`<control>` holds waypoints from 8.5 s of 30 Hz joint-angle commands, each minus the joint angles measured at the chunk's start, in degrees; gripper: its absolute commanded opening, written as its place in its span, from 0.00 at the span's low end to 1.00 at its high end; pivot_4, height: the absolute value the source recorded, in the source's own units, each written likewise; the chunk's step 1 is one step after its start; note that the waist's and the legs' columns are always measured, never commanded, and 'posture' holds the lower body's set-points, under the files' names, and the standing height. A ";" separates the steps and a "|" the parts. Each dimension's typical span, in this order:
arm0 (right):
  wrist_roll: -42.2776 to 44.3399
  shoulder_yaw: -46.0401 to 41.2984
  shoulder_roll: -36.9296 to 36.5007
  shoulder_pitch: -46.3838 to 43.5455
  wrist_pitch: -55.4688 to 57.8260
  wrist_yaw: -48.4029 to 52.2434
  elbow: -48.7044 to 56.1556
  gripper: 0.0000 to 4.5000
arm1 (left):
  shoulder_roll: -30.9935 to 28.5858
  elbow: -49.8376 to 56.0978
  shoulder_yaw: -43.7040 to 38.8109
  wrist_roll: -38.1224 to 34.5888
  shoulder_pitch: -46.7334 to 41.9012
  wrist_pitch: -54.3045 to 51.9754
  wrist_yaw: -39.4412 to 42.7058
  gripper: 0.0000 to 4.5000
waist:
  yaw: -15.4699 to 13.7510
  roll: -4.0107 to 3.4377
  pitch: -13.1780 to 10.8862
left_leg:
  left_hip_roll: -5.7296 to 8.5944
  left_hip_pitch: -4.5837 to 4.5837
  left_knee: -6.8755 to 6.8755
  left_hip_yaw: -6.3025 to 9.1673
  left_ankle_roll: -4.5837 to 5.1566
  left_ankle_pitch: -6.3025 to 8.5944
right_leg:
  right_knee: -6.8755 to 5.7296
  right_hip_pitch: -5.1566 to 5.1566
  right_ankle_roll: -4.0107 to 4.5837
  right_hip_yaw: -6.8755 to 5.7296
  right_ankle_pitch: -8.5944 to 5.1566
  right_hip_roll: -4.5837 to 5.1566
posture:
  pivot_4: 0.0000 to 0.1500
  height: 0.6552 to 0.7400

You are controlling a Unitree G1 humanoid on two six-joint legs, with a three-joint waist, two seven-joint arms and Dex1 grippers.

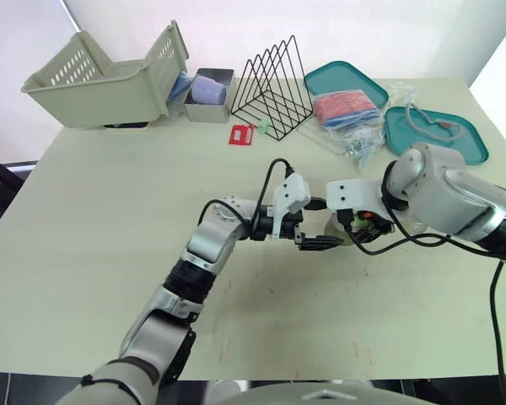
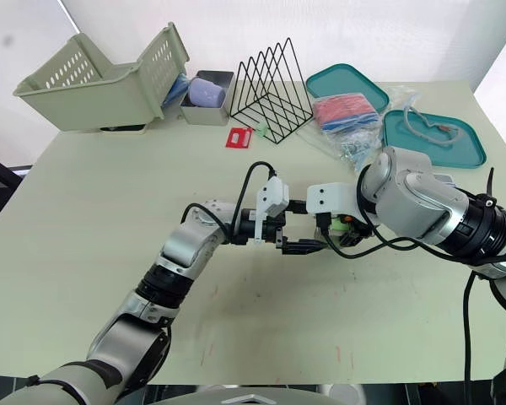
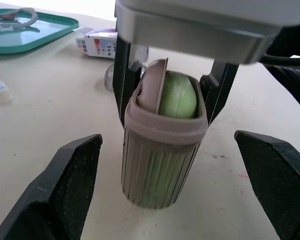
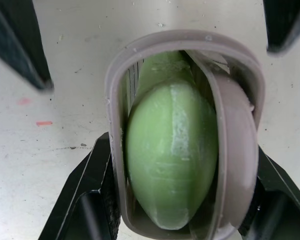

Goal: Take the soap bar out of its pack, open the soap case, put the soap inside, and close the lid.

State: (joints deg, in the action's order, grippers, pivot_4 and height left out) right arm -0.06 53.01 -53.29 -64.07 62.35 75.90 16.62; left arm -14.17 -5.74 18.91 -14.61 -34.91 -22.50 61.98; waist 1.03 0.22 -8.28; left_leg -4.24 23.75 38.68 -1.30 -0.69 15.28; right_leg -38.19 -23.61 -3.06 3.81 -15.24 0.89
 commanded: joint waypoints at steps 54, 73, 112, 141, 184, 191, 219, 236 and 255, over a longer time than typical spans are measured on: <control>-2.72 -2.74 1.41 2.10 0.60 -0.26 1.50 0.47 | 3.88 -9.60 1.77 4.50 -6.79 8.12 2.42 0.48 | -0.08 0.00 0.00 | 0.00 0.01 0.00 0.00 0.00 0.00 | 0.00 0.00 0.00 0.00 0.00 0.00 | 1.00 1.00; -2.07 -4.37 2.57 2.99 0.35 -1.04 1.38 0.57 | 4.28 -9.33 1.26 5.15 -5.51 10.05 2.04 0.44 | -0.12 0.00 0.00 | 0.00 0.02 0.00 0.00 0.00 0.00 | 0.02 0.00 0.00 -0.01 0.00 0.00 | 1.00 1.00; 26.62 -88.66 12.19 72.99 -37.13 -19.07 4.90 0.99 | -0.92 -4.99 -2.92 0.14 0.06 13.57 6.49 0.44 | -1.64 -0.01 -0.01 | 0.04 0.04 -0.02 0.00 0.00 0.00 | 0.15 0.12 -0.03 -0.01 0.01 0.02 | 1.00 1.00; 43.05 -107.28 17.33 90.25 -24.98 -47.75 12.10 0.99 | -2.73 -1.09 -3.37 -0.26 2.27 12.33 4.31 0.44 | -0.33 -0.22 0.12 | 0.05 -0.04 -0.14 -0.04 0.00 0.00 | 0.17 0.13 -0.03 0.09 -0.01 0.01 | 1.00 1.00; 38.60 -29.61 -7.54 6.19 30.14 -39.78 -31.98 0.99 | 0.04 -1.84 -0.95 1.40 1.52 13.03 1.98 0.44 | -0.48 -0.11 0.03 | 0.13 0.08 -0.16 0.01 0.01 0.00 | 0.19 -0.03 -0.03 0.14 0.00 0.04 | 1.00 1.00; 33.71 -29.18 -4.82 5.88 28.58 -37.68 -35.53 0.99 | -0.05 -1.99 -0.87 1.39 1.28 12.98 1.86 0.44 | -0.44 -0.12 0.04 | 0.12 0.08 -0.16 0.01 0.01 0.00 | 0.19 -0.03 -0.03 0.14 0.00 0.04 | 1.00 1.00; 22.84 -25.79 -2.22 7.64 21.87 -29.77 -36.31 0.40 | 0.07 -1.97 -0.65 1.56 1.39 12.40 1.36 0.44 | -0.36 -0.12 0.04 | 0.12 0.06 -0.15 0.01 0.01 0.00 | 0.17 -0.02 -0.03 0.13 0.01 0.03 | 1.00 1.00; 21.88 -27.63 -12.26 6.87 -11.01 5.56 -4.90 0.40 | 0.47 -4.09 -0.52 2.14 0.06 13.59 1.91 0.44 | -0.27 -0.18 0.00 | 0.12 0.05 -0.13 0.03 0.00 0.00 | 0.17 -0.03 -0.03 0.11 0.00 0.03 | 1.00 1.00; 16.18 -25.45 -5.11 3.92 -9.77 6.00 -2.90 0.40 | 0.94 -4.19 -0.43 2.87 0.29 14.04 2.17 0.44 | -0.50 -0.18 0.00 | 0.11 0.08 -0.11 0.04 0.00 0.00 | 0.16 -0.04 -0.03 0.08 0.00 0.03 | 1.00 1.00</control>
State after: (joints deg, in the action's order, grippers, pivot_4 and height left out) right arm 16.29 28.31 -58.33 -59.40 52.41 81.20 12.50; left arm -13.59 -11.51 18.60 -11.28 -34.13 -9.56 63.99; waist 0.53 0.04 -8.27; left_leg -4.12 23.82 38.56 -1.26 -0.69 15.28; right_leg -38.04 -23.66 -3.09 3.90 -15.24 0.92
